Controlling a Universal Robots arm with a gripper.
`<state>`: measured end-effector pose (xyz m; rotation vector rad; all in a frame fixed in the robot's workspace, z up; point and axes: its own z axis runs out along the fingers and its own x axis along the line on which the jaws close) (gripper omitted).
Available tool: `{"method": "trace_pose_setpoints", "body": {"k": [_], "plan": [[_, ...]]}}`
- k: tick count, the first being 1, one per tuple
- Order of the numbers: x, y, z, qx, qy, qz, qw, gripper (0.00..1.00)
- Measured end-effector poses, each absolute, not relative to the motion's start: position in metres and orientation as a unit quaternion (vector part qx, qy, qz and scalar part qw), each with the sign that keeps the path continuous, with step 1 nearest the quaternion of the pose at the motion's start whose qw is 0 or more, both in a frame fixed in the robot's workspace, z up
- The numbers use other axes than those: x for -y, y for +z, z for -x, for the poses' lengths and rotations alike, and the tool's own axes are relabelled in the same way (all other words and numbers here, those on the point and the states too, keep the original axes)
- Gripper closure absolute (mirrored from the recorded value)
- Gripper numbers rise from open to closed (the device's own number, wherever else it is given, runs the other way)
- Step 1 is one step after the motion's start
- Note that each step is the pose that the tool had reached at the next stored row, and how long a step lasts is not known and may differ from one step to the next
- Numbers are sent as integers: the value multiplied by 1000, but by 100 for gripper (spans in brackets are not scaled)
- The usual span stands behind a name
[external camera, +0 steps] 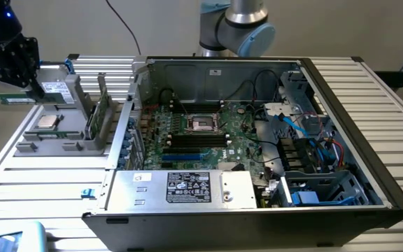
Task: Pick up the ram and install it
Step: 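Pick up the ram and move it above insertion slot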
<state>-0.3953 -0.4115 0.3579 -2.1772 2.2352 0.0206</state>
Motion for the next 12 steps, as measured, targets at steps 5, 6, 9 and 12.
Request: {"method": "trace_pose_setpoints", "body": {"k": [5,6,9,12], "plan": [[412,381,373,-716,8,698,11,87],[412,385,368,-716,8,698,12,87],[413,397,355,-716,9,698,12,87],[413,407,341,-716,9,698,12,87]]}}
